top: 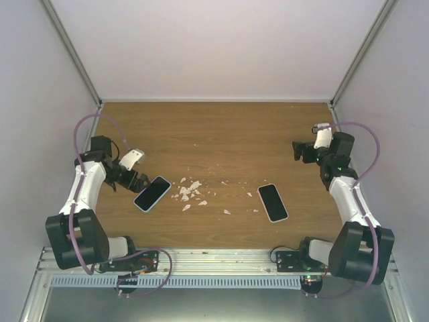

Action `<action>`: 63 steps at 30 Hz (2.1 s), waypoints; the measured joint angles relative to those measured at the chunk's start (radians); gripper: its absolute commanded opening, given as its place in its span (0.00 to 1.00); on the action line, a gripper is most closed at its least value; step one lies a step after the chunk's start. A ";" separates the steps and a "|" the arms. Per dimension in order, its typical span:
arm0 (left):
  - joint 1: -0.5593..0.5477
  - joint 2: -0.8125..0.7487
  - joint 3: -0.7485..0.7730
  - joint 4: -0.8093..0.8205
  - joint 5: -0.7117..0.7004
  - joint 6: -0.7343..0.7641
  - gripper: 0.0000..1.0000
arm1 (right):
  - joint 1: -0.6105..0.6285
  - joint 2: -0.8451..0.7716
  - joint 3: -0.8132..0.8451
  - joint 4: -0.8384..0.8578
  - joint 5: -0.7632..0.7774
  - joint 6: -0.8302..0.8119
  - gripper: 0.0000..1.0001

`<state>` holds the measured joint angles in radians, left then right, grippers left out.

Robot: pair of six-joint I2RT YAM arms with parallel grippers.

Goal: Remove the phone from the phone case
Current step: Pick up the phone at the center of the board.

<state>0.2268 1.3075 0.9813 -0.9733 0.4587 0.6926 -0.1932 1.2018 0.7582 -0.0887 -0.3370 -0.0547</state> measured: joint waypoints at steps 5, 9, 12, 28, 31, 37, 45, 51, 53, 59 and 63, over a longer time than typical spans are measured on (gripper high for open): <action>-0.014 -0.004 -0.072 -0.020 -0.056 0.039 0.99 | 0.002 0.000 -0.002 0.000 0.011 0.000 1.00; -0.043 -0.004 -0.113 -0.016 -0.105 0.042 0.99 | 0.003 0.000 -0.005 0.002 0.018 0.000 1.00; -0.081 -0.004 -0.148 -0.002 -0.138 0.037 0.99 | 0.003 0.000 -0.008 0.003 0.019 0.000 1.00; -0.172 0.047 -0.237 0.108 -0.225 -0.032 0.99 | 0.003 -0.001 -0.023 0.010 0.016 0.000 1.00; -0.181 0.057 -0.247 0.129 -0.243 -0.046 0.99 | 0.003 -0.001 -0.026 0.011 0.015 0.000 1.00; -0.190 0.079 -0.247 0.171 -0.272 -0.065 0.99 | 0.003 -0.006 -0.027 0.020 0.015 0.000 0.99; -0.228 0.093 -0.270 0.213 -0.309 -0.082 0.99 | 0.002 -0.007 -0.032 0.024 0.015 -0.001 1.00; -0.277 0.104 -0.278 0.237 -0.330 -0.100 0.99 | 0.002 -0.007 -0.039 0.030 0.015 -0.001 0.99; -0.295 0.105 -0.281 0.249 -0.344 -0.108 0.98 | 0.002 -0.007 -0.040 0.030 0.015 -0.001 1.00; -0.345 0.117 -0.281 0.274 -0.389 -0.145 0.87 | 0.002 -0.020 -0.047 0.036 0.016 -0.001 1.00; -0.375 0.134 -0.266 0.276 -0.392 -0.170 0.80 | 0.002 -0.032 -0.055 0.041 0.016 -0.001 1.00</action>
<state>-0.1486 1.4418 0.7151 -0.6971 0.0666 0.5224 -0.1909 1.1698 0.7033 -0.0475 -0.3206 -0.0559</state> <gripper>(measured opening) 0.850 0.995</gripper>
